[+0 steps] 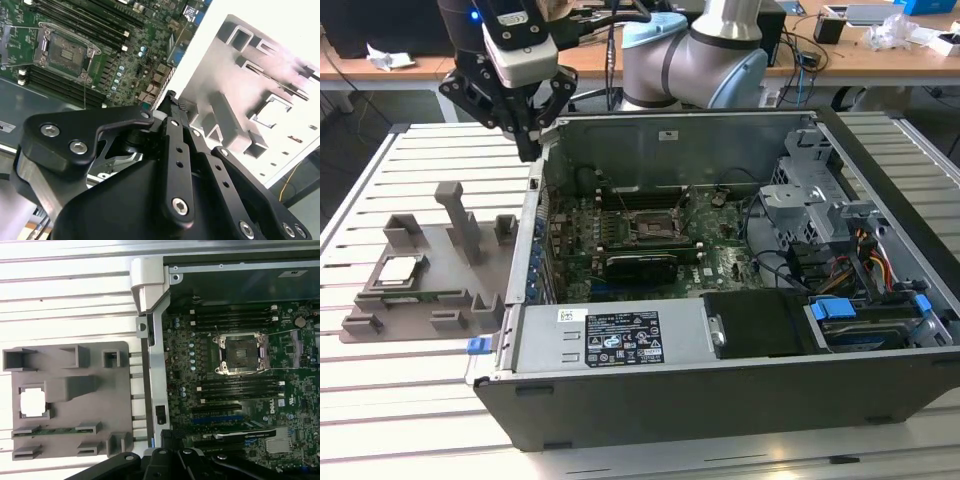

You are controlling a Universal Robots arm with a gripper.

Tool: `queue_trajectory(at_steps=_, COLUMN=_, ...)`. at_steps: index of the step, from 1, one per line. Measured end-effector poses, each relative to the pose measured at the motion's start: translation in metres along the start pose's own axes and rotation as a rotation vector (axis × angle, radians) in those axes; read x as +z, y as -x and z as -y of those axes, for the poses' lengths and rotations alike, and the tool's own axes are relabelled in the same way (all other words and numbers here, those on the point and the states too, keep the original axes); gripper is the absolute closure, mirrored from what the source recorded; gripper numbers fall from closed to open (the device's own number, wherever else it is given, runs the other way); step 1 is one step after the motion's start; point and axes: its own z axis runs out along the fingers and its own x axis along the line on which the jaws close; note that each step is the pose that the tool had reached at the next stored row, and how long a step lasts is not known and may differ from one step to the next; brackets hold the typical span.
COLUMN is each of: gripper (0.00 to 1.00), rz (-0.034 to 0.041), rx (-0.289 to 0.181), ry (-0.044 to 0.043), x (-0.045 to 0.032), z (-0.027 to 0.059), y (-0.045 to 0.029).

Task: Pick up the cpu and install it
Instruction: 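Reach for the cpu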

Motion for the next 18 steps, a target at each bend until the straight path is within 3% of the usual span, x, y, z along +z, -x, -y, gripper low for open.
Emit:
queue_trajectory(at_steps=3, gripper=0.89, rz=0.0, rx=0.0, ry=0.0, x=-0.0001, z=0.0004, y=-0.0054)
queue_trajectory(at_steps=5, gripper=0.89, rz=0.0, rx=0.0, ry=0.0, x=-0.0003, z=0.001, y=-0.0135)
queue_trajectory(at_steps=18, gripper=0.89, rz=0.0001, rx=0.0, ry=0.0001, x=-0.0007, z=0.0024, y=-0.0316)
